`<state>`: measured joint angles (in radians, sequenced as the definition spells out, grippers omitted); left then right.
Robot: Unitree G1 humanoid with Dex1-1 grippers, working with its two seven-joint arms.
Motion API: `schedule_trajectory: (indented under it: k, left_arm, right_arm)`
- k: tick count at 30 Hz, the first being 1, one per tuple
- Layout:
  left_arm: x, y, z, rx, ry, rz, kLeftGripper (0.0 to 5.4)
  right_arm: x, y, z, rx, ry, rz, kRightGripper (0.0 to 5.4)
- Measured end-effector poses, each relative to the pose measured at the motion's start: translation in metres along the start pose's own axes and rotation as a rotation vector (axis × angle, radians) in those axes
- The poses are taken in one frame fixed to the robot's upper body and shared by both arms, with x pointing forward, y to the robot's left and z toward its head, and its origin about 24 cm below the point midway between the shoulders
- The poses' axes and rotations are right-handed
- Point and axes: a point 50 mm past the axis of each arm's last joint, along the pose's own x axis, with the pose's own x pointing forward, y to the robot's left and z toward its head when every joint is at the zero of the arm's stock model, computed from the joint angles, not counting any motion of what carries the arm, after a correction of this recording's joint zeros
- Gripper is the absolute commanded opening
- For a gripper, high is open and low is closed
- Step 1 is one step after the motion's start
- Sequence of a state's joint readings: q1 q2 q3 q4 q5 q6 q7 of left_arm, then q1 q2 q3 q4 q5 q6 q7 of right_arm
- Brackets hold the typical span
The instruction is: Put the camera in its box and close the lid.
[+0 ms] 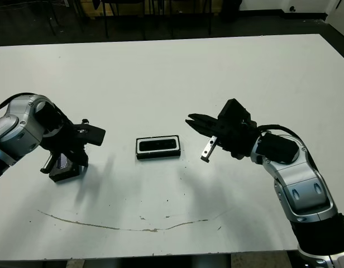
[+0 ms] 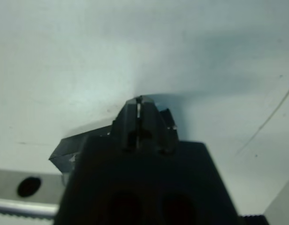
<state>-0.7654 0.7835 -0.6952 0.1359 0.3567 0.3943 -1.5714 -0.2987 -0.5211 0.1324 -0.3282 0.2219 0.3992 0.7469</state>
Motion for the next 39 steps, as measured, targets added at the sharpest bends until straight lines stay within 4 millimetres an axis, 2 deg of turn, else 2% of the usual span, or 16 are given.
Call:
schedule_trajectory:
  k: [13,16,25,29,32,36,39]
  left_arm:
    - [-0.001,-0.015,-0.003,0.055,-0.003,-0.035,0.0]
    - [-0.006,-0.022,0.005,0.019,-0.125,0.024,0.0]
    - [-0.052,-0.048,0.017,-0.146,-0.594,0.387,0.0]
    - [-0.06,-0.064,0.017,-0.269,-0.794,0.558,0.0]
    - [-0.06,-0.079,0.015,-0.43,-0.92,0.762,0.0]
    - [-0.044,-0.1,0.017,-0.688,-1.043,1.008,0.0]
    - [-0.025,-0.109,0.017,-0.927,-1.138,1.077,0.0]
  right_arm:
    - [-0.001,-0.001,-0.001,0.006,0.021,0.002,0.01]
    - [-0.001,-0.001,-0.002,0.013,0.022,0.004,0.01]
    - [-0.002,-0.001,-0.003,0.028,0.019,0.017,0.01]
    - [-0.003,-0.002,-0.005,0.023,0.017,0.016,0.01]
    - [-0.003,-0.003,-0.005,0.02,0.018,0.014,0.01]
    - [-0.003,-0.003,-0.006,0.019,0.018,0.012,0.01]
    - [-0.003,-0.003,-0.007,0.024,0.02,0.013,0.01]
